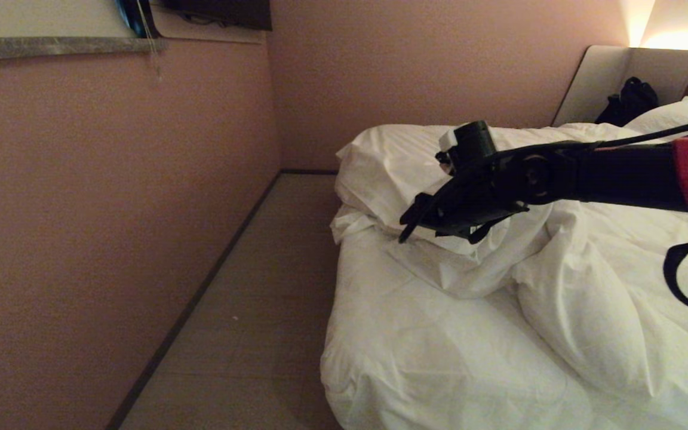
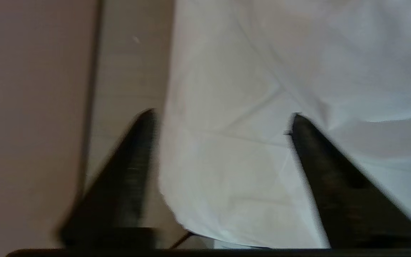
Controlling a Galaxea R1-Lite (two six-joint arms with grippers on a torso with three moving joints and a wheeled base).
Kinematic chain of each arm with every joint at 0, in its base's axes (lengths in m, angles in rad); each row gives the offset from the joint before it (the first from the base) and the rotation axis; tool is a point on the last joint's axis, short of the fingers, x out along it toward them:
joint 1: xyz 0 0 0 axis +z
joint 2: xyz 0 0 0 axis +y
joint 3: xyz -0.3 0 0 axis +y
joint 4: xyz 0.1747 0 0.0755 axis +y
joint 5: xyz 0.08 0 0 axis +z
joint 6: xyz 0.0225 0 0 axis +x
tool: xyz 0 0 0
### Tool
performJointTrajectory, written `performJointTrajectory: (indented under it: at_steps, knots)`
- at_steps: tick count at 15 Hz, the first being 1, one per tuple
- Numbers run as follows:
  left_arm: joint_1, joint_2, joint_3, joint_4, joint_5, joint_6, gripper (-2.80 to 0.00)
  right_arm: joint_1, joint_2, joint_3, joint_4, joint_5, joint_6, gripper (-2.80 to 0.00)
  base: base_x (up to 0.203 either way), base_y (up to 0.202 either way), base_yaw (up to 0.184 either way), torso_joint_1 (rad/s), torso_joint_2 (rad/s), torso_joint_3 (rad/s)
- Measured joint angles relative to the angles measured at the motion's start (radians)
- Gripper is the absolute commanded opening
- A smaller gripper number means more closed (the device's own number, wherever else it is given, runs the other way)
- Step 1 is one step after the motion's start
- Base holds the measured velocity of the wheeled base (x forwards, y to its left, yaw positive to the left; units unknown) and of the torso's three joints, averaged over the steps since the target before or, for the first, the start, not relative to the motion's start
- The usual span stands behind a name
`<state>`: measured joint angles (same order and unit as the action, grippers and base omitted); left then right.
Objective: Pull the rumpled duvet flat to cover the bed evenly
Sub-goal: Flatten the corners of the folded blanket
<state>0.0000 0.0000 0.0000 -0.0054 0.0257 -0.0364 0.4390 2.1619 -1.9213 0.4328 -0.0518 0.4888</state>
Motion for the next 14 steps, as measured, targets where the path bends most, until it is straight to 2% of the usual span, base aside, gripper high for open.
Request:
performJointTrajectory:
  at_steps: [5,14]
  knots:
    - [0.0,0.0,0.0,0.0,0.0,0.0,-2.8,0.004,0.124,-0.006,-0.058,-0.045,-0.008,-2.8,0.0,0.0,0.0,0.0,0.0,0.0]
    - [0.0,0.0,0.0,0.0,0.0,0.0,-2.8,-0.017,0.246,-0.007,-0.24,-0.066,-0.022,-2.8,0.0,0.0,0.0,0.0,0.0,0.0]
